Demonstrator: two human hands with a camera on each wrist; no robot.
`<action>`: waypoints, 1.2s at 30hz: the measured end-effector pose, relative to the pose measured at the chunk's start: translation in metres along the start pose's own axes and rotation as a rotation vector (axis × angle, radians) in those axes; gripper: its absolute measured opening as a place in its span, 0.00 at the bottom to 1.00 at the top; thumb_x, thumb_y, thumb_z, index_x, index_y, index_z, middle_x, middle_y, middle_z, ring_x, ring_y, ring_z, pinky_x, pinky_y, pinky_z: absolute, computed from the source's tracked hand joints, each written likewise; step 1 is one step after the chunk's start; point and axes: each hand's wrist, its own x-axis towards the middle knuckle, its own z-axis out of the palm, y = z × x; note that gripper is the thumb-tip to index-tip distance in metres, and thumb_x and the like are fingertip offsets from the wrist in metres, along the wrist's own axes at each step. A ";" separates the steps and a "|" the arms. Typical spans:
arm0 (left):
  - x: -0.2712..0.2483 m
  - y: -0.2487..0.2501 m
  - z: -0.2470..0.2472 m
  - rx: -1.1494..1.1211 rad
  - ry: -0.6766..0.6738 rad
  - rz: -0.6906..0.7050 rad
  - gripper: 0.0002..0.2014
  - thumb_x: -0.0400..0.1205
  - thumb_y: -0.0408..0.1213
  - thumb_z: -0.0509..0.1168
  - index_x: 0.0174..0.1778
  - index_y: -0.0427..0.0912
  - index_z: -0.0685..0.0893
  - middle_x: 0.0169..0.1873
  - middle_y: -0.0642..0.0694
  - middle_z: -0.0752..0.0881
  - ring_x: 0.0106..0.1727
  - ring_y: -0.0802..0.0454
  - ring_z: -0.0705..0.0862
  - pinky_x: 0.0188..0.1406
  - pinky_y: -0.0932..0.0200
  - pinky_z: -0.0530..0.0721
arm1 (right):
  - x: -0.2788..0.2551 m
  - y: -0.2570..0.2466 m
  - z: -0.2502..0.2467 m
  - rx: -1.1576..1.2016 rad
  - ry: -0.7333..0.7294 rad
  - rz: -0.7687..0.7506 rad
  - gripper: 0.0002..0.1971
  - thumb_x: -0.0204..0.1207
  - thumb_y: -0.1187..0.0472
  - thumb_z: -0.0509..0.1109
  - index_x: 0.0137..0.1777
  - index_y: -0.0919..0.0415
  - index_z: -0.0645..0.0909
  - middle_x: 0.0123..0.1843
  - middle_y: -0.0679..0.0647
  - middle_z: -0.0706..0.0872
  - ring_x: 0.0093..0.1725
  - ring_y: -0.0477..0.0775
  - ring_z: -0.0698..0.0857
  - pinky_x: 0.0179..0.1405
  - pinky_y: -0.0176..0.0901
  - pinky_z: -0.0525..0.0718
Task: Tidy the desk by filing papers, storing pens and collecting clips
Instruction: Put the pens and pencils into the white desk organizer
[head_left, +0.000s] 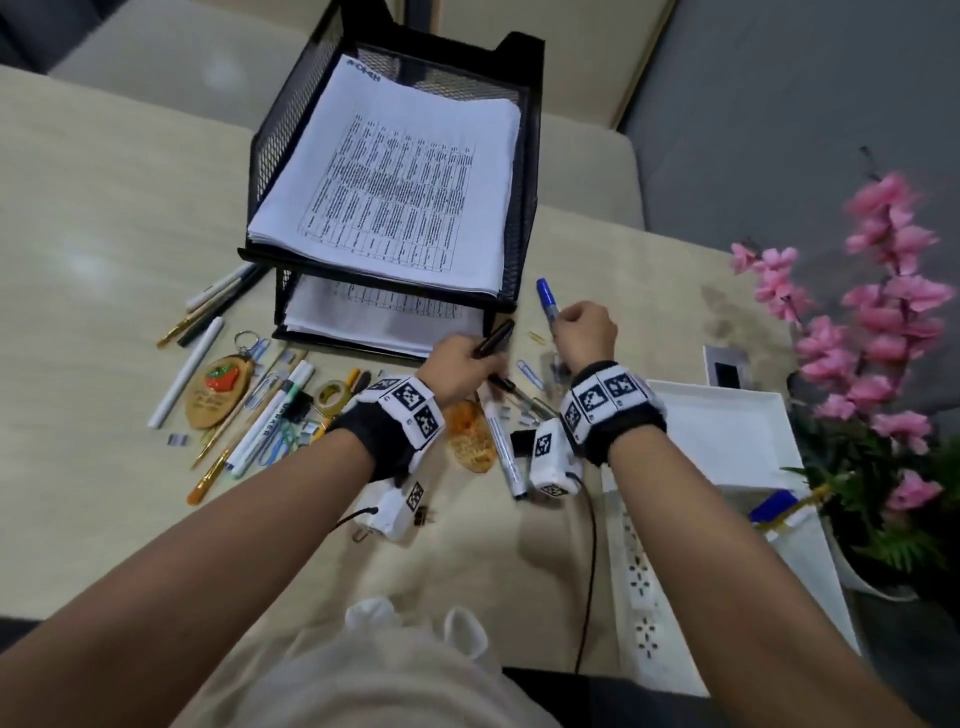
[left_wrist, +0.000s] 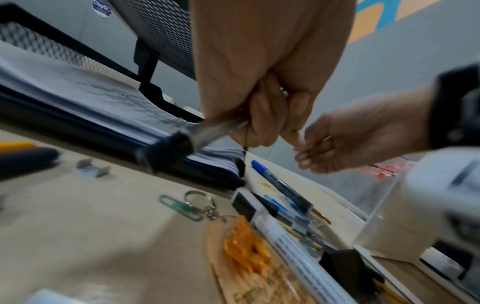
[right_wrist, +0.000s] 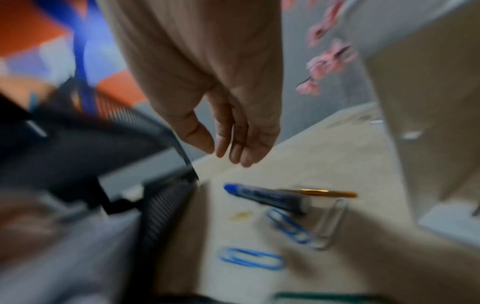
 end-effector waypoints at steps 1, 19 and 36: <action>0.000 -0.004 -0.005 -0.052 -0.003 -0.035 0.11 0.83 0.39 0.63 0.37 0.40 0.84 0.20 0.53 0.79 0.13 0.65 0.73 0.12 0.76 0.66 | 0.006 0.003 0.007 -0.157 -0.049 -0.020 0.13 0.76 0.67 0.64 0.58 0.73 0.81 0.61 0.69 0.83 0.62 0.66 0.80 0.58 0.49 0.76; 0.009 0.000 0.007 -0.702 -0.134 -0.270 0.15 0.87 0.39 0.54 0.36 0.39 0.75 0.32 0.43 0.83 0.34 0.47 0.78 0.38 0.56 0.78 | -0.081 0.031 0.017 0.344 -0.414 0.021 0.09 0.73 0.71 0.69 0.37 0.58 0.84 0.36 0.54 0.86 0.36 0.50 0.84 0.37 0.37 0.84; -0.014 -0.016 -0.017 -0.054 0.027 -0.110 0.04 0.84 0.36 0.60 0.53 0.43 0.74 0.25 0.49 0.73 0.19 0.58 0.72 0.17 0.68 0.70 | 0.007 0.049 0.032 -0.291 0.013 0.171 0.15 0.79 0.66 0.61 0.60 0.78 0.77 0.65 0.72 0.77 0.65 0.69 0.77 0.58 0.53 0.78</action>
